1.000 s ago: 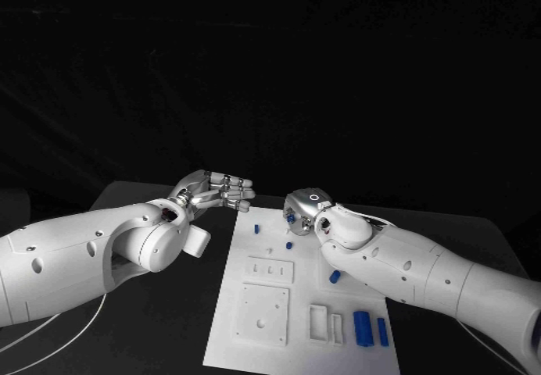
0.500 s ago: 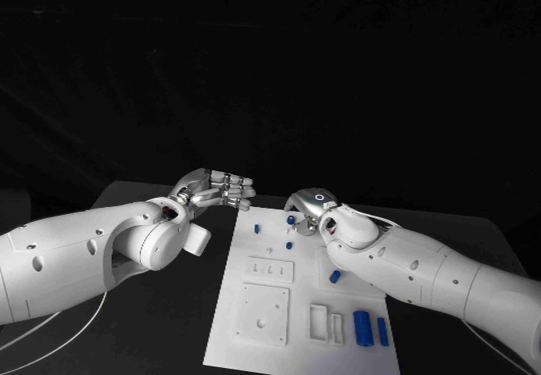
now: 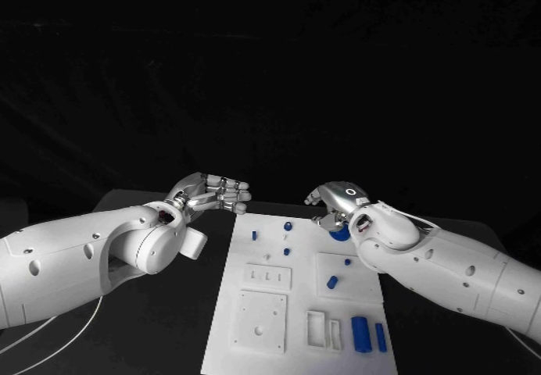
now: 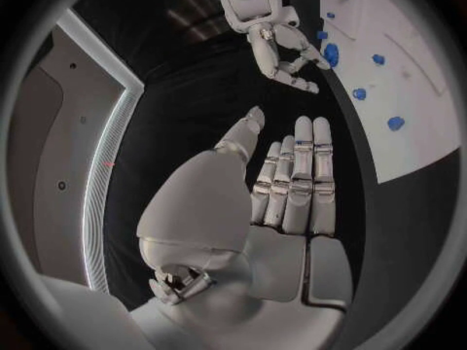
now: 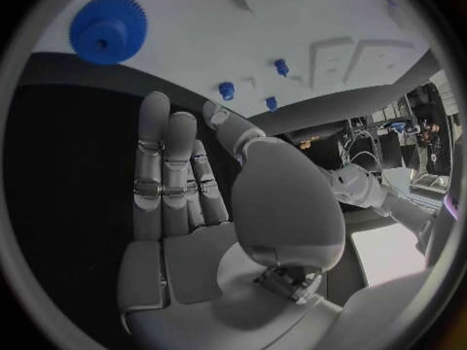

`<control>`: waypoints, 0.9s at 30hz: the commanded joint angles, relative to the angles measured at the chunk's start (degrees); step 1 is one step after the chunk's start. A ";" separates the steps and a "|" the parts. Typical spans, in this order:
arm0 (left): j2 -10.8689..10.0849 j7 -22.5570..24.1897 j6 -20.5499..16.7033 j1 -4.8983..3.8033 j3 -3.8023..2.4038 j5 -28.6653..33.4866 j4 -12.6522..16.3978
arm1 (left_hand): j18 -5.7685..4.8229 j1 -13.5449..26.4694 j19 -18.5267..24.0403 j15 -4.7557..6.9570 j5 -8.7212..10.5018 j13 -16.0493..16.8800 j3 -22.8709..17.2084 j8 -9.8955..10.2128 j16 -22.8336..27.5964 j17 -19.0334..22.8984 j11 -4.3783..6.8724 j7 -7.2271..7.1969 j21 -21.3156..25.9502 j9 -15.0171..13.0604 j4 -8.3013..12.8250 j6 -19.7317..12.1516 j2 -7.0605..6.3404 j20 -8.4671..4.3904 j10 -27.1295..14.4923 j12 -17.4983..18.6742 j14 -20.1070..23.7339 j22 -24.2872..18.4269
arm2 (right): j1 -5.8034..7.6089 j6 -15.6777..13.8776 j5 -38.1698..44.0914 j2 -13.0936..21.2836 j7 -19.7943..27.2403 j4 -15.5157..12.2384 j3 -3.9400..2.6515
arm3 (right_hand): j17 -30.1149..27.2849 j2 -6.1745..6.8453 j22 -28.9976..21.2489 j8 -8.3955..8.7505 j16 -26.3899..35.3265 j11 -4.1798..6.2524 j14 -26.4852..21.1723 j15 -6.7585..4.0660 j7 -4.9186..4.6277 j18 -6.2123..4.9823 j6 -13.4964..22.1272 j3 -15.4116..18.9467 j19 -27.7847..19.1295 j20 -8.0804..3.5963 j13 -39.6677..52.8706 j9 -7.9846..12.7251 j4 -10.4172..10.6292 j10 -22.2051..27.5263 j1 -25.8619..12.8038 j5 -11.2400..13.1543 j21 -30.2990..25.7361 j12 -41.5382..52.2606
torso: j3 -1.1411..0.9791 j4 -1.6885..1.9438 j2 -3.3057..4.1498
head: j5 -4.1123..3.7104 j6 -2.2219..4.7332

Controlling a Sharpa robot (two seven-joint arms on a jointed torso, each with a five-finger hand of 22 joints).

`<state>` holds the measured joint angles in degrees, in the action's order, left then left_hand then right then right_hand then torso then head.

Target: Assemble the parts on the task board

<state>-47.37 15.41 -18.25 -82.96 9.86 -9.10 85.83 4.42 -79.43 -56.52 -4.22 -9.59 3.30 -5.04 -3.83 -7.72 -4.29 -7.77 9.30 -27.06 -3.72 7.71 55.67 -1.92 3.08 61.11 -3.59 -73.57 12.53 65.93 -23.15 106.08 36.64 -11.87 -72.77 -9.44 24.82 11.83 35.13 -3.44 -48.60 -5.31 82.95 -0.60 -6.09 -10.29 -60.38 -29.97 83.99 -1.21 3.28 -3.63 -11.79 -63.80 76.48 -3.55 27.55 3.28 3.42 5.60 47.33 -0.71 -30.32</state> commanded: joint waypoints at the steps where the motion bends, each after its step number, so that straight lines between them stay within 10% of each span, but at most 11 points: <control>1: -0.01 0.60 0.82 -0.11 -0.05 -0.22 -0.34 | 0.44 -0.47 0.18 0.02 0.30 0.08 0.10 -0.06 -0.03 -0.04 -0.07 0.00 -0.34 -0.06 0.31 -0.24 -0.12 0.07 -0.42 0.12 -0.30 -0.05 | -0.14 0.17 -4.30 2.69 0.09 -2.42 -0.77 | 0.41 -0.42 0.53 -0.16 -0.56 1.17 0.02 -0.91 -0.62 -0.08 -1.47 -2.73 2.16 -1.18 0.14 0.00 -0.25 -5.41 -1.78 -0.05 0.62 0.18 | -0.49 -0.90 -0.40 | 0.20 0.29; 6: -0.11 0.74 0.95 -0.11 -0.05 -0.22 -0.83 | 0.47 -0.60 0.20 0.06 0.30 0.09 0.03 -0.10 -0.02 -0.05 0.00 -0.04 -0.55 -0.07 0.27 -0.11 -0.12 0.04 -0.14 0.08 -0.34 -0.16 | -0.45 1.40 -7.58 5.90 0.61 -3.82 -1.58 | 1.22 -0.64 1.28 -0.25 -1.20 4.09 -0.15 -2.81 -0.11 1.30 -3.10 -1.14 2.12 -2.73 1.21 -0.14 1.02 -15.04 -2.92 -0.93 1.37 1.53 | -0.77 -1.70 -0.64 | 0.28 0.31; 9: -0.11 0.80 1.07 -0.10 -0.04 -0.23 -1.06 | 0.47 -0.60 0.20 0.06 0.30 0.09 0.03 -0.10 -0.02 -0.05 0.00 -0.04 -0.55 -0.07 0.27 -0.11 -0.12 0.04 -0.14 0.08 -0.34 -0.16 | -0.57 2.83 -9.93 6.98 1.08 -3.17 -1.84 | 4.13 -0.93 2.63 -0.29 -2.47 6.83 -0.38 -4.66 0.58 4.37 -3.40 7.70 2.20 -5.54 13.58 -0.20 2.18 -17.22 -1.82 -5.56 2.83 12.62 | -0.95 -1.96 -0.72 | 0.28 0.24; 14: -0.07 0.81 1.35 -0.09 -0.02 -0.23 -1.31 | 0.47 -0.60 0.20 0.06 0.30 0.09 0.03 -0.10 -0.02 -0.05 0.00 -0.04 -0.55 -0.07 0.27 -0.11 -0.12 0.04 -0.14 0.08 -0.34 -0.16 | -0.87 5.71 -12.13 7.65 1.81 -1.48 -2.00 | 10.30 -1.80 7.04 -0.23 -5.16 6.30 -1.24 -4.44 0.54 3.52 -1.69 13.53 1.64 -5.16 43.37 -0.25 2.23 -5.33 -2.13 -7.86 6.68 39.55 | -1.17 -1.97 -0.69 | 0.24 -0.04; 18: -0.09 0.81 1.48 -0.08 -0.01 -0.27 -1.52 | 0.47 -0.60 0.20 0.06 0.30 0.09 0.03 -0.10 -0.02 -0.05 0.00 -0.04 -0.55 -0.07 0.27 -0.11 -0.12 0.04 -0.14 0.08 -0.34 -0.16 | -1.35 8.20 -13.28 7.14 2.20 0.55 -2.04 | 20.25 -2.36 19.67 -0.22 -9.37 5.82 -1.60 -3.96 0.38 3.52 -0.81 16.53 1.16 -4.55 56.24 -0.29 2.90 -6.54 -2.50 -8.84 19.16 51.08 | -1.15 -1.94 -0.65 | 0.21 -0.19; 27: 0.12 0.80 1.70 -0.06 0.01 -0.47 -1.86 | 0.47 -0.60 0.20 0.06 0.30 0.09 0.03 -0.10 -0.02 -0.05 0.00 -0.04 -0.55 -0.07 0.27 -0.11 -0.12 0.04 -0.14 0.08 -0.34 -0.16 | -2.09 8.66 -14.88 4.94 3.36 4.79 -2.05 | 30.98 -2.45 28.40 -0.21 -10.47 5.32 -0.60 -3.47 0.06 3.42 0.64 19.06 0.29 -3.96 62.83 -0.29 4.11 -8.04 -1.94 -9.70 24.37 55.93 | -1.26 -1.56 -0.45 | -0.30 -0.32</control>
<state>-47.40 15.55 -17.62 -82.97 9.91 -9.24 83.95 4.42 -79.43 -56.52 -4.23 -9.59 3.30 -5.04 -3.82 -7.72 -4.29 -7.77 9.30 -27.46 -3.70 7.71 55.67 -1.92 3.08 61.11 -3.59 -73.57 12.43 63.93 -16.46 93.07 41.86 -10.05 -68.50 -11.46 55.49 9.48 63.28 -3.46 -59.23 0.09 82.06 -3.96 -6.11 -6.56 -60.17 -11.04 83.94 -5.41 65.97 -3.87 -7.55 -71.40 74.34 -13.09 51.69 59.01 2.30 3.85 46.73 -0.86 -30.65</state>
